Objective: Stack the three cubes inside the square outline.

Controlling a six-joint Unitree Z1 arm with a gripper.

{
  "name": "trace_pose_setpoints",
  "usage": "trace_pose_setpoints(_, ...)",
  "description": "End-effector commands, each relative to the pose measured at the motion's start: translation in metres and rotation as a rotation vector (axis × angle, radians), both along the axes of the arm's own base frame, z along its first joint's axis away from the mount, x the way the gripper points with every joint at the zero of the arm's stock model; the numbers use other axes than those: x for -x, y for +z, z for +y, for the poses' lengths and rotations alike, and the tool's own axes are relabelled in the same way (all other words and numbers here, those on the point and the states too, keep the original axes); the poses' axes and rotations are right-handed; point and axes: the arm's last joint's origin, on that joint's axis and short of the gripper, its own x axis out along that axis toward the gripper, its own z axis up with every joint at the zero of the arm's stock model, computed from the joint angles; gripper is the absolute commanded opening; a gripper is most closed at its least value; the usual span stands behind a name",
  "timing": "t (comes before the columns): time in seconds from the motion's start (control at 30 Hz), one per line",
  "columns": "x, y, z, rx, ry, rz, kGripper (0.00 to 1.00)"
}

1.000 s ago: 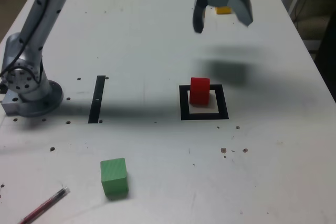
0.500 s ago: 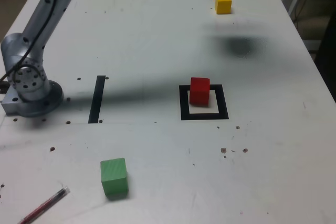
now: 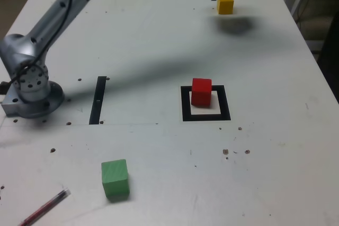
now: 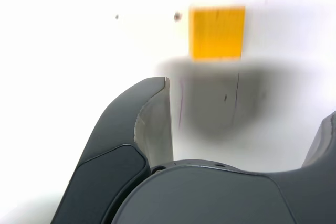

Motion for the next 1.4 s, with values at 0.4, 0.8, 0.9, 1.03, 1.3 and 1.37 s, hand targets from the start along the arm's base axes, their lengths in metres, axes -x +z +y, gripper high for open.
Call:
trace_pose_setpoints(0.4,0.003,-0.021,0.03,-0.077,0.044,0.052,0.92)
trace_pose_setpoints(0.8,-0.005,-0.051,0.031,-0.03,0.025,0.09,0.89)
trace_pose_setpoints(0.9,-0.007,-0.053,0.029,-0.023,0.024,0.09,0.88)
trace_pose_setpoints(1.03,-0.008,-0.055,0.029,-0.016,0.027,0.087,0.86)
trace_pose_setpoints(1.3,-0.006,-0.054,0.03,0.006,0.032,0.063,0.81)
trace_pose_setpoints(1.37,-0.006,-0.053,0.029,0.013,0.035,0.053,0.79)
